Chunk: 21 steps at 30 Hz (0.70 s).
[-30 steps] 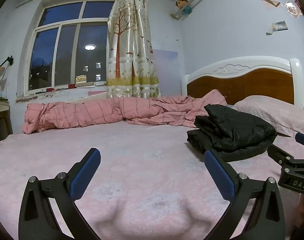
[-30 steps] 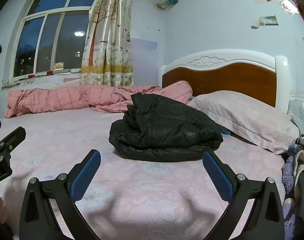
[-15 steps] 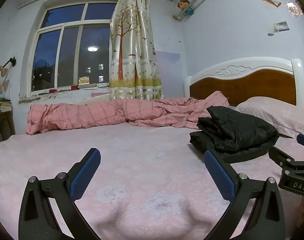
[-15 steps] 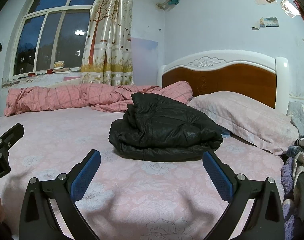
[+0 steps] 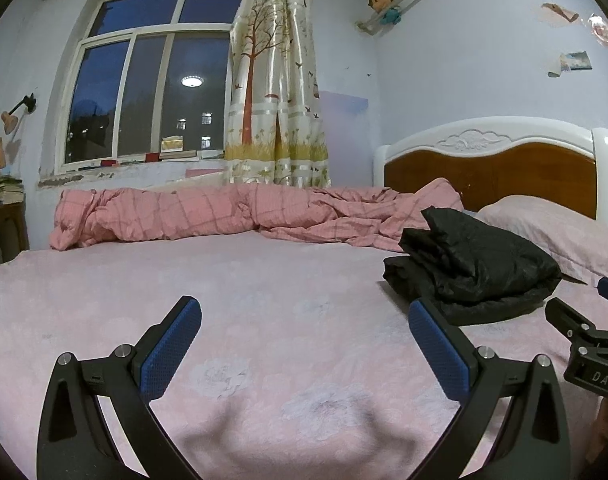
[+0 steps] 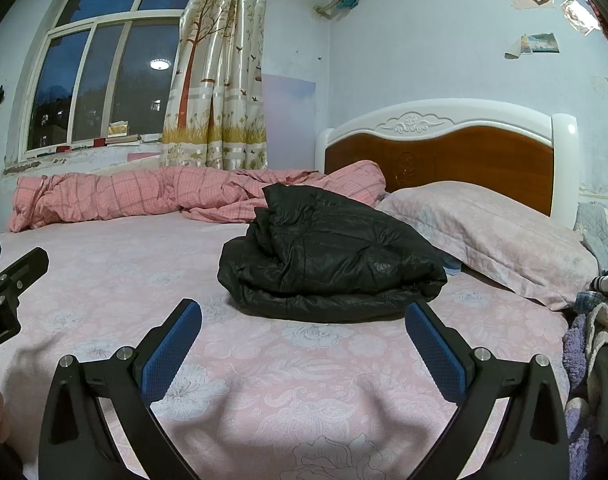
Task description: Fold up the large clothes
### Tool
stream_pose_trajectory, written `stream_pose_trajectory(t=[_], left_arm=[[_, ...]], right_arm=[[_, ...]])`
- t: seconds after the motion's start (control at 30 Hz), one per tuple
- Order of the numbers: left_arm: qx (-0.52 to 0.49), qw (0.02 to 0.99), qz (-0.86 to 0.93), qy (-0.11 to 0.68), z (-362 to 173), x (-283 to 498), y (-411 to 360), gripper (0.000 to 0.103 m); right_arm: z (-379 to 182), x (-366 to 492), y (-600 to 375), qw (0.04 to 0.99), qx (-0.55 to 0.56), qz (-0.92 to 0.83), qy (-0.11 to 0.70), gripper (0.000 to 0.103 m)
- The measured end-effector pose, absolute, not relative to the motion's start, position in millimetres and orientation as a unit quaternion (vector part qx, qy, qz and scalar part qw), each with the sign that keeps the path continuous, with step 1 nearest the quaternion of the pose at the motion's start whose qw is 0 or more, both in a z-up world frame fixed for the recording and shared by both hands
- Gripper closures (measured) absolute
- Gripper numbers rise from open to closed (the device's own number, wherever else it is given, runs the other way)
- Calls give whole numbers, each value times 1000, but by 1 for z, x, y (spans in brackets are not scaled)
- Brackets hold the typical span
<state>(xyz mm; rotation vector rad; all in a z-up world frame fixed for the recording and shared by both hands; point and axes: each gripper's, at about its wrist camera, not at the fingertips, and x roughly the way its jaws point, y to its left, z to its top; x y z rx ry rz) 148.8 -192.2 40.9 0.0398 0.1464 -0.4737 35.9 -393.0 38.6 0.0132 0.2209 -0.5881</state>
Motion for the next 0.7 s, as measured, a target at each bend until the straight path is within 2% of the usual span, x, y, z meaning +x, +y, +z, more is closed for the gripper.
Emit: stream_pose_trajectory(t=[0.7], left_arm=[[30,970,-230,72,41,149,-201,0]], right_arm=[[36,40,-397,951,0,-287,116,0]])
